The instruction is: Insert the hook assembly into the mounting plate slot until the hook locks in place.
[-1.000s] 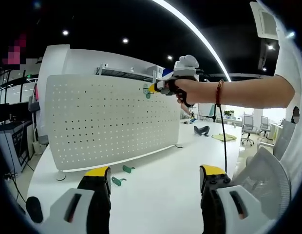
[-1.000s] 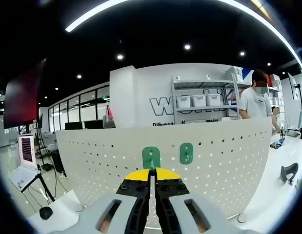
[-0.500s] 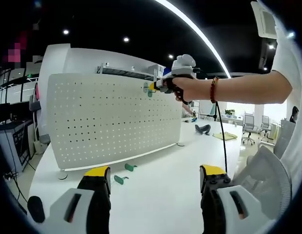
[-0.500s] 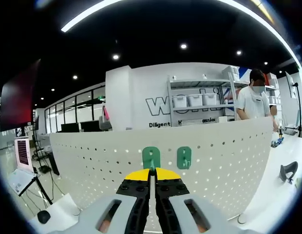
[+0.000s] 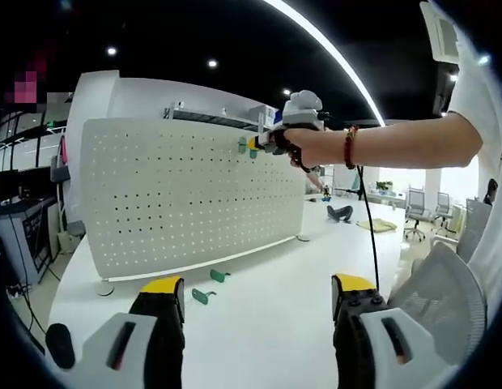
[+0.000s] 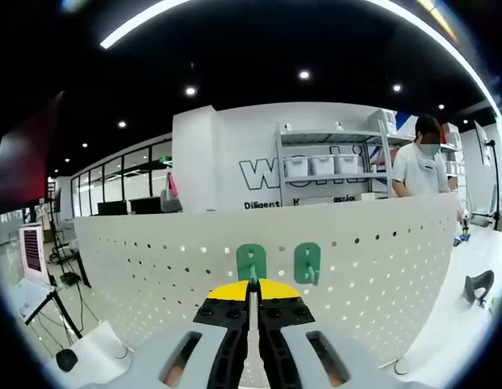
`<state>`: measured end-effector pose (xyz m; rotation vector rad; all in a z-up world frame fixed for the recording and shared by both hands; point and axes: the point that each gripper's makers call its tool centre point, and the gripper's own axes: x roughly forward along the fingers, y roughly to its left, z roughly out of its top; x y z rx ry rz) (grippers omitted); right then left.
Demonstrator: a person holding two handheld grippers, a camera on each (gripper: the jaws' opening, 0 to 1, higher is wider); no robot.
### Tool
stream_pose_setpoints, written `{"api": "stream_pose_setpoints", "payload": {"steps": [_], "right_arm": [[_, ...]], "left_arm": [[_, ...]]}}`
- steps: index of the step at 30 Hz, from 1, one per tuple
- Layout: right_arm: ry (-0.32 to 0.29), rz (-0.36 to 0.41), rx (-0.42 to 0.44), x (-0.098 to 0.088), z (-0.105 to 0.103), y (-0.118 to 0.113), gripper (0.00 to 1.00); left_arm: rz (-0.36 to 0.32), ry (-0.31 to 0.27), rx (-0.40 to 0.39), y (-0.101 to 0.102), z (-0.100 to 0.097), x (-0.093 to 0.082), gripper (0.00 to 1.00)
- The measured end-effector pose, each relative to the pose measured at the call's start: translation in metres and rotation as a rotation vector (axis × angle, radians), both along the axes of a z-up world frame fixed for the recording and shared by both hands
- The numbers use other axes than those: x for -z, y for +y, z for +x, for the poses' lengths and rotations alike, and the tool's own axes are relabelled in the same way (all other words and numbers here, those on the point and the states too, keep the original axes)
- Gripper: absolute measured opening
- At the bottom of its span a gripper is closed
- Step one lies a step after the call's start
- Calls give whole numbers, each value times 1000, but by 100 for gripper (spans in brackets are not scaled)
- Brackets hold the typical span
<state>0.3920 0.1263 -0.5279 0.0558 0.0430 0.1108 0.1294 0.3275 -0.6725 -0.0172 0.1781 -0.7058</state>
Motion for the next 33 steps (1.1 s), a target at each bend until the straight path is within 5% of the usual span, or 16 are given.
{"api": "stream_pose_setpoints", "payload": {"steps": [27,31,33], "right_arm": [[30,-53,41,6,16,1,1],[33,6,55,7,16,0,1],[24,-48,60,7,17,0,1]], "left_arm": [[4,13,-31,10,1,4,76],[3,16,-35,12,2,4,76],[7,16,-35,12,1,5,76]]}}
